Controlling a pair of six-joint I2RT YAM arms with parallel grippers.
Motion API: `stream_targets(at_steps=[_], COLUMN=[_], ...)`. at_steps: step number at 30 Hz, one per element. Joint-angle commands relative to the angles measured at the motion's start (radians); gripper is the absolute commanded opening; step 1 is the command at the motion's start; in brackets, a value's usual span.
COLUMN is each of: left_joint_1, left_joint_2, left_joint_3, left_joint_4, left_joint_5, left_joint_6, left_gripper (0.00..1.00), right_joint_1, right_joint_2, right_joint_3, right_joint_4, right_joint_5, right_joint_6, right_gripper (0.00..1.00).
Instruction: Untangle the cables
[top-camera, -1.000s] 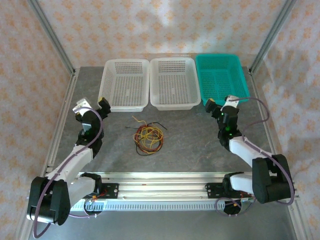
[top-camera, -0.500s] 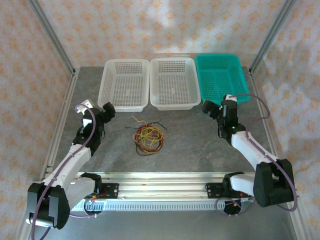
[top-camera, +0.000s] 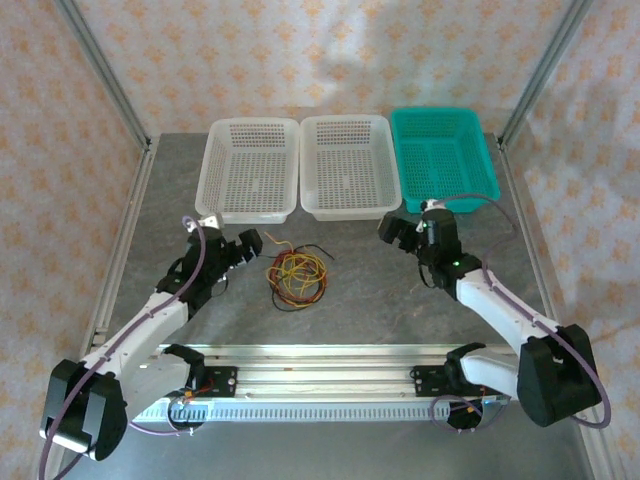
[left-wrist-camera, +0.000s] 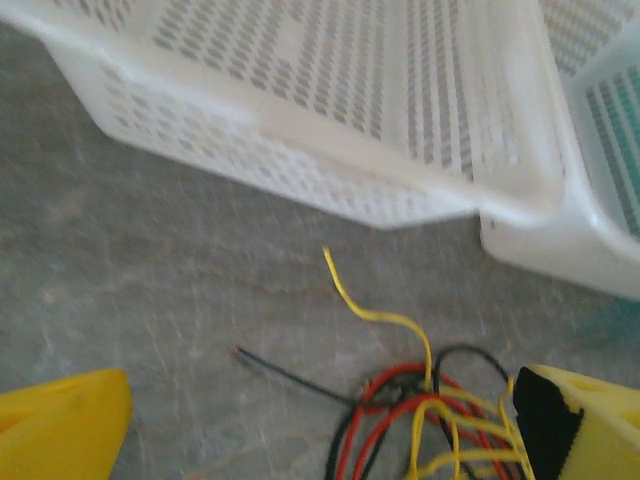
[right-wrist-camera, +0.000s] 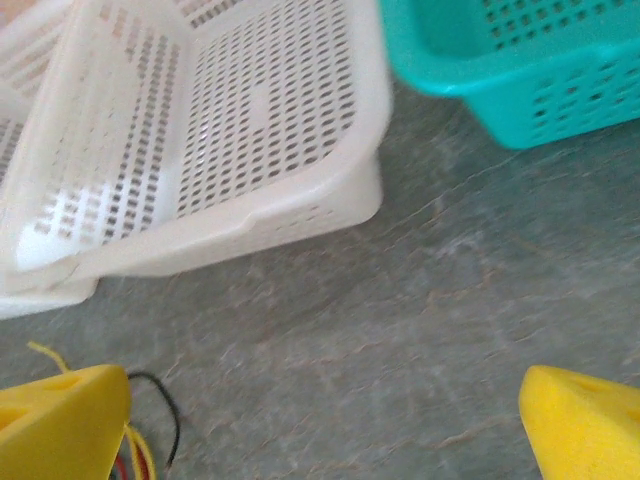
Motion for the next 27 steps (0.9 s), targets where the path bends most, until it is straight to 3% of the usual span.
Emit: stream_targets(at_steps=[1, 7, 14, 27], left_joint_1=[-0.046, -0.091, -0.175, -0.27], left_joint_2=[0.008, 0.078, 0.203, 0.366], left_joint_3=[-0.023, -0.05, -0.012, 0.021], left_joint_4=[-0.008, 0.067, 0.072, 0.192], left_joint_5=[0.035, 0.081, 0.012, 0.04], left_joint_6=[-0.02, -0.059, -0.052, -0.087], left_gripper=[0.99, 0.99, 0.99, 0.99], right_joint_1=[0.055, 0.137, 0.147, 0.147], right_joint_2=[-0.011, 0.001, -0.006, -0.046], right_joint_3=[-0.013, -0.028, -0.035, -0.032], right_joint_4=[-0.023, 0.0, 0.008, -0.006], right_joint_5=[0.006, 0.019, 0.026, 0.069], right_joint_6=[0.036, 0.08, 0.089, 0.1], right_gripper=[1.0, 1.0, 1.0, 1.0])
